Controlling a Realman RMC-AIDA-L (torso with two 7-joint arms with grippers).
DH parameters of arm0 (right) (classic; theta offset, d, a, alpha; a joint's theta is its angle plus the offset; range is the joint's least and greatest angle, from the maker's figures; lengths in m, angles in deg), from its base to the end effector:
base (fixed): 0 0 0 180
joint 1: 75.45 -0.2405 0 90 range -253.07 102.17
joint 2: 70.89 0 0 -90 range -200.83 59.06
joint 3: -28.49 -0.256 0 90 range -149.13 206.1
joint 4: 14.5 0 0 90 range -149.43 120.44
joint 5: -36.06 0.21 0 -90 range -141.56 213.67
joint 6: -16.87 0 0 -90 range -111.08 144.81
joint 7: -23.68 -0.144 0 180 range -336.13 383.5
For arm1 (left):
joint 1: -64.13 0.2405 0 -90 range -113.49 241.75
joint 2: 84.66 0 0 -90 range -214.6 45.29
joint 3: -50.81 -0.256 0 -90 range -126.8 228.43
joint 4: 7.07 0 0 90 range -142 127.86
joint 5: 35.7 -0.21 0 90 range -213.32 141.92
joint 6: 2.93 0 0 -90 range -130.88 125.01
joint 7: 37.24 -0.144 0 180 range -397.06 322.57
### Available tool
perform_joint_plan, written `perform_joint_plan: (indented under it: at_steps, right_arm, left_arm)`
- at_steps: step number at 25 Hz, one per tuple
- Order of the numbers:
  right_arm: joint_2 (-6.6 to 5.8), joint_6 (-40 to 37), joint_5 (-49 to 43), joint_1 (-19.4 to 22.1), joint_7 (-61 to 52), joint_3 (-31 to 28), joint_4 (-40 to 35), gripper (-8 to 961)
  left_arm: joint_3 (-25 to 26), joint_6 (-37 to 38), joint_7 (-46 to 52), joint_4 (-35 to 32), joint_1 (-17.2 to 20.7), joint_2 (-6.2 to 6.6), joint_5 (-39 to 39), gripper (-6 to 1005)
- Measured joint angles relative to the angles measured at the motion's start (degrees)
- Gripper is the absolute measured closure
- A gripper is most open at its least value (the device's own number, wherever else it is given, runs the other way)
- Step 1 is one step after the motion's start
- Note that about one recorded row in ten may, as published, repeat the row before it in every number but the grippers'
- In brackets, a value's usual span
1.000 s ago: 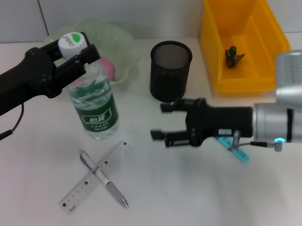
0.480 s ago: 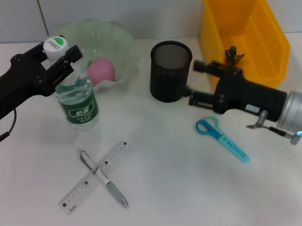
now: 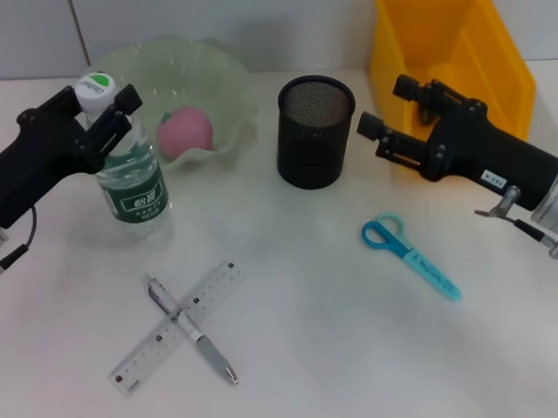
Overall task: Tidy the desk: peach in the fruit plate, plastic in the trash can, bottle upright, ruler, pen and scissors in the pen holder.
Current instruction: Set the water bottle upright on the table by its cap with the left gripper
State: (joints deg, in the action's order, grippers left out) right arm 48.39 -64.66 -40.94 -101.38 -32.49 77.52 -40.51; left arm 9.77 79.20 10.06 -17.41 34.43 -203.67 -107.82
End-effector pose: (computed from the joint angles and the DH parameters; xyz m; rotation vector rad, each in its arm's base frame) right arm 0.2615 0.3376 0.0036 -2.2566 0.4349 1.0588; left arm -0.2713 0.3363 -0.0118 -2.0684 -0.5593 -1.1452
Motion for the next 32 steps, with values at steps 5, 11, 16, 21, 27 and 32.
perform_joint_plan:
  at_steps: [5,11,16,21,27,32]
  right_arm:
    - [0.01,-0.02,1.29,0.00,0.75,0.00,0.17,152]
    - [0.06,0.08,1.34,-0.34,0.83,0.01,0.68,155]
    - [0.07,0.13,1.39,-0.42,0.85,0.08,0.73,157]
    - [0.14,0.10,1.41,-0.39,0.87,0.11,0.99,159]
    - [0.07,0.01,1.42,-0.45,0.89,0.21,1.49,161]
    - [0.07,0.07,1.42,-0.50,0.90,0.58,1.62,163]
  left_arm:
    - [0.00,-0.39,-3.74,2.60,-0.38,-0.03,2.90,552]
    - [-0.17,-2.43,-4.31,2.91,-0.78,-0.09,3.50,552]
    - [-0.03,-4.14,-4.92,3.60,-1.12,-0.08,3.66,552]
    - [0.00,-4.94,-5.21,4.22,-1.56,-0.08,3.72,551]
    - [-0.34,-5.86,-5.23,4.28,-1.83,-0.08,3.75,551]
    - [-0.55,-6.61,-5.26,4.37,-2.05,-0.07,3.48,550]
